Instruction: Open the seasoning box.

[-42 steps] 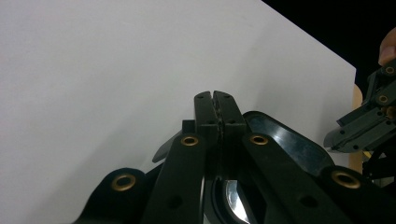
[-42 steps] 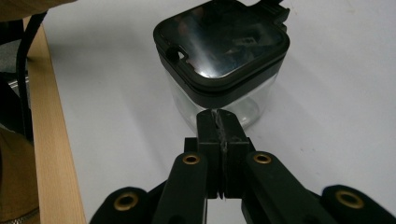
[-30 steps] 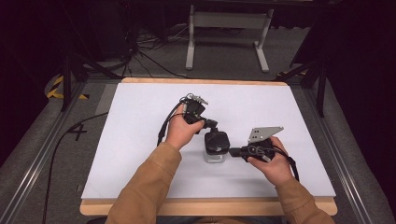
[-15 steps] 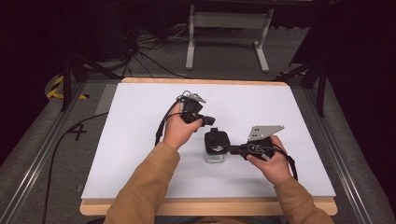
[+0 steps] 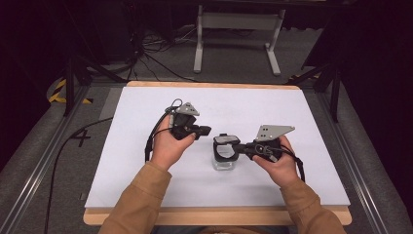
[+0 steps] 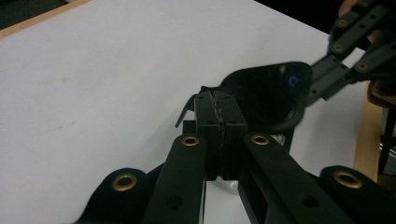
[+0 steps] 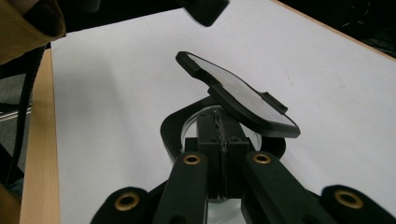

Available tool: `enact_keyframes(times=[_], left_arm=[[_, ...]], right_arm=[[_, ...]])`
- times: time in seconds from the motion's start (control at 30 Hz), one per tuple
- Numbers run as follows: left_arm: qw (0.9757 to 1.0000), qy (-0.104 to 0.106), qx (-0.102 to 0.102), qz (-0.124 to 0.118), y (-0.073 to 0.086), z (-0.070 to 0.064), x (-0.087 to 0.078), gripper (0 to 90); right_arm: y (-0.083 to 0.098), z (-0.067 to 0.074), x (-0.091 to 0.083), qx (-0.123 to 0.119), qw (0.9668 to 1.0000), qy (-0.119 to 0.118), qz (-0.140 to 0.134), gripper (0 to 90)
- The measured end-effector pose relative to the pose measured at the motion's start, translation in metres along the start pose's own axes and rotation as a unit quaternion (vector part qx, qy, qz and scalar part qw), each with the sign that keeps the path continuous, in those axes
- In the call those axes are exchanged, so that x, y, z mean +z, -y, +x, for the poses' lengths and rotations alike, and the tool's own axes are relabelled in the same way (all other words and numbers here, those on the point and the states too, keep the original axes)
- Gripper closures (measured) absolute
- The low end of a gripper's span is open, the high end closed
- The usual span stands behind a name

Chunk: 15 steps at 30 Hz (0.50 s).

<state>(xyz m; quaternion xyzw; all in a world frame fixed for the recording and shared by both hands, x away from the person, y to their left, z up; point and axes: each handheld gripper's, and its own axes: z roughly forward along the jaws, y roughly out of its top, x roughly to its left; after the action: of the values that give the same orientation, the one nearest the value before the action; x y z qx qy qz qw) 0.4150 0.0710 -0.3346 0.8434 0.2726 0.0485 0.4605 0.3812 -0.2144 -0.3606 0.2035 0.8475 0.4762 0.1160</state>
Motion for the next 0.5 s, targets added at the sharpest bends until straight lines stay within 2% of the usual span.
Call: enact_keyframes(times=[0.27,0.3,0.33,0.4,0.47,0.5], left_arm=[[0.9996,0.022,0.005,-0.015,0.017,-0.018,-0.007,89.5],[0.9994,0.029,0.007,-0.017,0.019,-0.021,-0.006,89.4],[0.9992,0.035,0.017,-0.012,0.019,-0.025,-0.002,89.3],[0.999,0.04,0.017,-0.011,0.019,-0.027,-0.001,89.3],[0.9982,0.058,0.017,-0.006,0.021,-0.029,0.005,89.3],[0.998,0.058,0.023,0.001,0.023,-0.03,0.012,89.2]], right_arm=[[-0.004,-0.003,0.001,-0.007,0.9999,0.004,-0.013,90.0],[-0.006,-0.004,0.0,-0.005,0.9998,0.008,-0.02,90.0],[-0.007,-0.004,0.0,-0.007,0.9997,0.008,-0.022,90.0],[-0.008,-0.005,-0.001,-0.004,0.9996,0.01,-0.026,90.0],[-0.009,-0.006,-0.001,-0.003,0.9996,0.009,-0.026,90.0],[-0.009,-0.007,-0.002,-0.003,0.9996,0.011,-0.025,90.0]])
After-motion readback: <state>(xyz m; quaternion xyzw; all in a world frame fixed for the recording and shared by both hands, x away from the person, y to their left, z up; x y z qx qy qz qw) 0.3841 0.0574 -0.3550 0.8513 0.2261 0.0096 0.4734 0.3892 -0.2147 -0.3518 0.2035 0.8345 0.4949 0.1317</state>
